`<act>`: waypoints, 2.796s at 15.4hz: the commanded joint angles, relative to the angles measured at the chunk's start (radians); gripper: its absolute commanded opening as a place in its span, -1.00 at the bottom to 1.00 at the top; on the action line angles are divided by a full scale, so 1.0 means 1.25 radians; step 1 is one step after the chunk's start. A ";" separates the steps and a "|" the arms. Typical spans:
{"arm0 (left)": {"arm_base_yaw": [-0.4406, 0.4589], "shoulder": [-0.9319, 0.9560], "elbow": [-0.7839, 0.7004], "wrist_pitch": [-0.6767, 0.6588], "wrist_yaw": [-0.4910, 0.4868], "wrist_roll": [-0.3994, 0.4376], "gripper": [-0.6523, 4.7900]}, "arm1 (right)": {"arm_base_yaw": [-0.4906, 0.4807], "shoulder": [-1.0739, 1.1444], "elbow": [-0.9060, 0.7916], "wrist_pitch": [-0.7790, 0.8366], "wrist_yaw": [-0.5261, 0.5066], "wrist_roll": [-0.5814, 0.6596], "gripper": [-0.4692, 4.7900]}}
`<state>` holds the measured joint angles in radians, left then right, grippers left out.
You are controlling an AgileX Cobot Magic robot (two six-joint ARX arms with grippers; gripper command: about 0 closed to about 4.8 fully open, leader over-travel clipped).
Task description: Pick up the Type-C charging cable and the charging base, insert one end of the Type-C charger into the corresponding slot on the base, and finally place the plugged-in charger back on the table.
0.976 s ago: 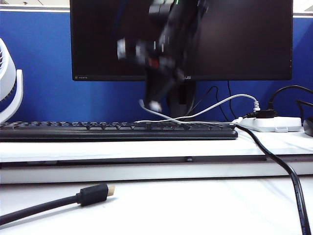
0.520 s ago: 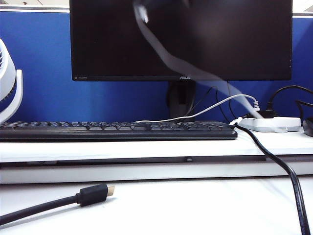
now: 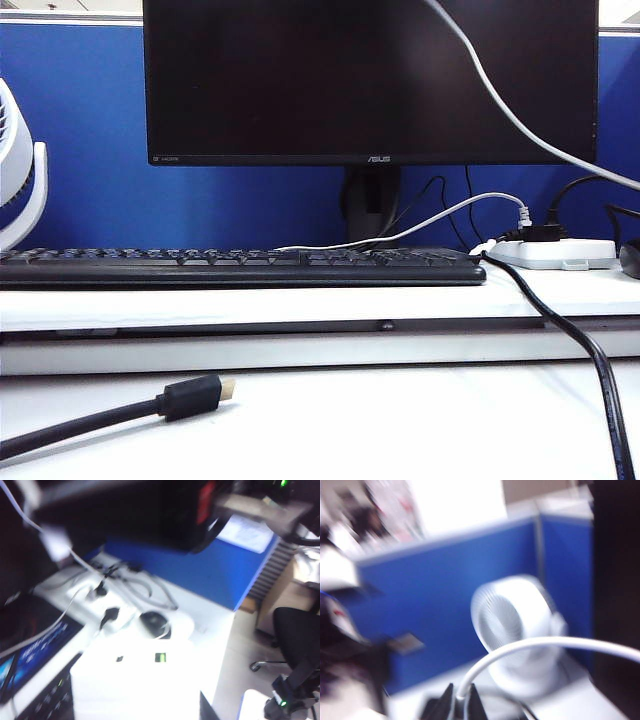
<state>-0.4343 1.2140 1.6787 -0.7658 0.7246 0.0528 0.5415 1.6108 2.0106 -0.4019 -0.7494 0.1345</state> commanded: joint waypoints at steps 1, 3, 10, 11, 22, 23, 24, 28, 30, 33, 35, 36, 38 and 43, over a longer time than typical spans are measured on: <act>0.000 -0.004 0.003 0.084 0.055 0.002 -0.78 | 0.002 -0.032 0.002 0.117 -0.082 0.092 -0.83; 0.000 -0.004 0.002 0.175 0.128 0.000 -0.78 | 0.003 -0.049 0.002 0.215 -0.160 0.194 -0.83; -0.001 0.015 0.002 0.352 0.193 -0.015 -0.78 | 0.008 -0.051 0.001 0.390 -0.204 0.330 -0.83; -0.001 0.021 0.002 0.406 0.193 -0.054 -0.78 | 0.041 -0.043 0.001 0.392 -0.204 0.329 -0.83; -0.001 0.026 0.002 0.475 0.214 -0.118 -0.78 | 0.046 -0.021 0.001 0.382 -0.223 0.260 -0.83; -0.001 0.026 0.003 0.482 0.214 -0.118 -0.78 | 0.046 -0.021 0.001 0.382 -0.226 0.260 -0.83; -0.001 0.026 0.002 0.484 0.214 -0.118 -0.78 | 0.046 -0.021 0.001 0.382 -0.229 0.260 -0.83; -0.001 0.026 0.003 0.514 0.214 -0.136 -0.78 | 0.026 -0.021 0.001 0.357 -0.252 0.214 -0.83; -0.001 0.026 0.003 0.531 0.213 -0.154 -0.78 | 0.026 -0.021 0.001 0.294 -0.285 0.077 -0.83; -0.001 0.026 0.002 0.584 0.219 -0.153 -0.78 | 0.026 -0.021 0.001 0.233 -0.276 0.083 -0.83; -0.001 0.026 0.002 0.602 0.244 -0.153 -0.78 | 0.026 -0.021 0.001 0.194 -0.273 0.084 -0.83; -0.001 0.026 0.002 0.611 0.249 -0.153 -0.78 | 0.026 -0.021 0.001 0.178 -0.273 0.084 -0.83; -0.001 0.026 0.002 0.611 0.250 -0.154 -0.78 | 0.026 -0.021 0.001 0.159 -0.273 0.105 -0.83; -0.001 0.025 0.002 0.614 0.259 -0.163 -0.78 | 0.027 -0.022 0.001 0.080 -0.273 0.038 -0.83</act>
<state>-0.4324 1.2652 1.6588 -0.1390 1.0592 -0.1509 0.5728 1.5646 2.0285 -0.1890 -1.0698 0.1894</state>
